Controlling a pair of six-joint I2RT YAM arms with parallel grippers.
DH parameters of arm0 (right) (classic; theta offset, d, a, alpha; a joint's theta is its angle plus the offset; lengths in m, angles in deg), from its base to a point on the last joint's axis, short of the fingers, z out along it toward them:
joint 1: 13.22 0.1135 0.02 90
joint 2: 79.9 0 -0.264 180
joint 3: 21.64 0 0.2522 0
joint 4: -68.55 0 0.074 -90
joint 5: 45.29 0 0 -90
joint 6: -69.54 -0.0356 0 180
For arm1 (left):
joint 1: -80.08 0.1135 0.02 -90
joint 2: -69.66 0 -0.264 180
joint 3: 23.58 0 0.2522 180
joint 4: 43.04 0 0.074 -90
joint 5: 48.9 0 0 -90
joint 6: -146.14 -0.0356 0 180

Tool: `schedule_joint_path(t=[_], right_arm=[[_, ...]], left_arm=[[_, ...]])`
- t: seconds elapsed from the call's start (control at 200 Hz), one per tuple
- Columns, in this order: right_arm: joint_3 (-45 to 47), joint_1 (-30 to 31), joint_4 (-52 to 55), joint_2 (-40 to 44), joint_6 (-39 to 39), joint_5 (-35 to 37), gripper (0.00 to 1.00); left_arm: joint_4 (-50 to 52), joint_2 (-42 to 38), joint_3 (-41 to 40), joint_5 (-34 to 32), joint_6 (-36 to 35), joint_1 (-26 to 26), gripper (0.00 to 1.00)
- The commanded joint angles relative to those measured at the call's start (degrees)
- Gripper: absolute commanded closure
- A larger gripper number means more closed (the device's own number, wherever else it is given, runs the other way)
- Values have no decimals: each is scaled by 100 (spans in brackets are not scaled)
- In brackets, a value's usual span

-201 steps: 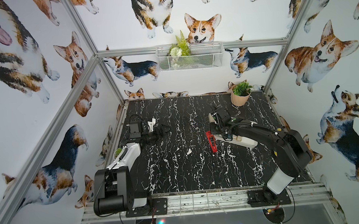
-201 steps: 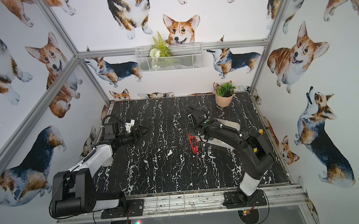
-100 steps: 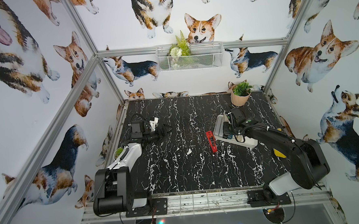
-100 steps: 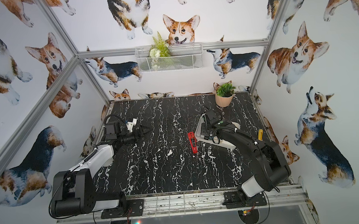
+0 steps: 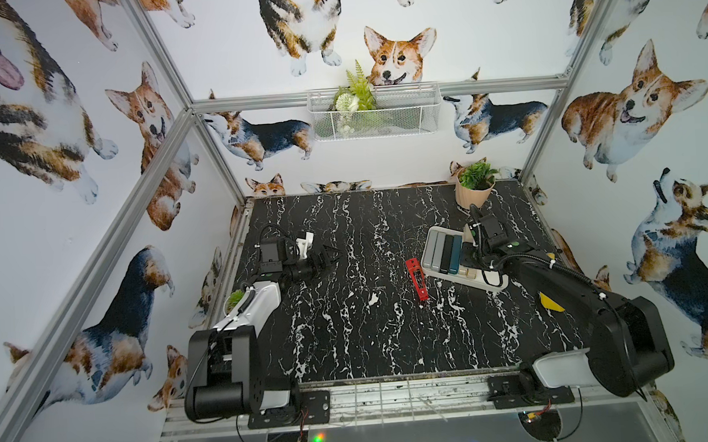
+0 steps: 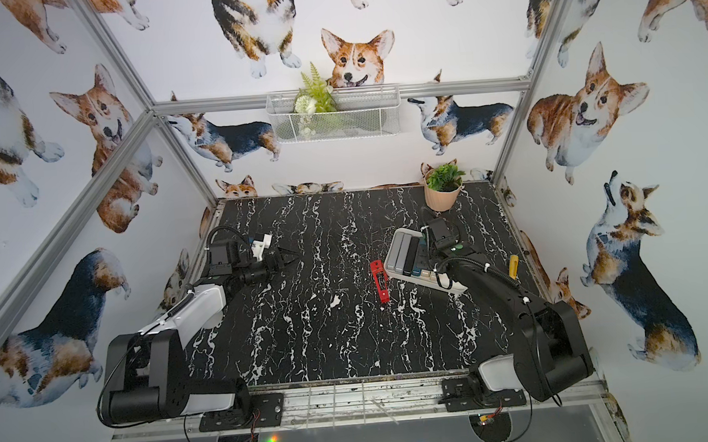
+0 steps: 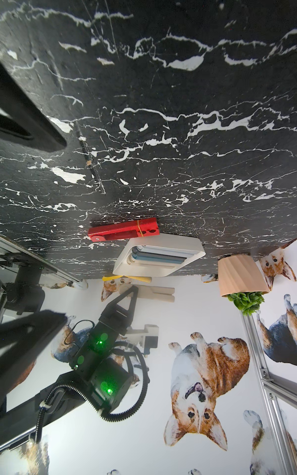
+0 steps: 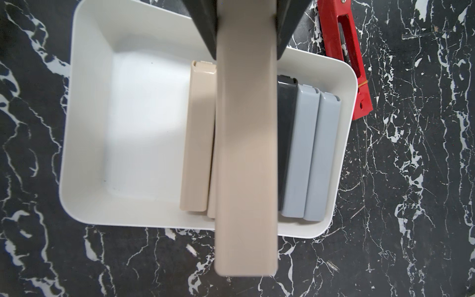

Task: Put the pruning pliers into the storage box
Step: Place the pruning pliers in the storage box.

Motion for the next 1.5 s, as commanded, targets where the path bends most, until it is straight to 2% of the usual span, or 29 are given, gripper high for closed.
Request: schedule_joint_path(t=[0.0,0.616,1.156,1.491], right_arm=[[75,-162,5,77,139,-10,100],[431,-988,-166,-20,667,-228,100],[568,-1073,-496,-442,765,-263,100],[586,-1126,-610,-681,787,-356,100]], left_arm=[[-101,25,50,72,-36,-10,0],[-102,79,85,89,-54,-54,0],[-27,114,114,72,-124,-85,0],[82,230,310,53,-190,-364,0]])
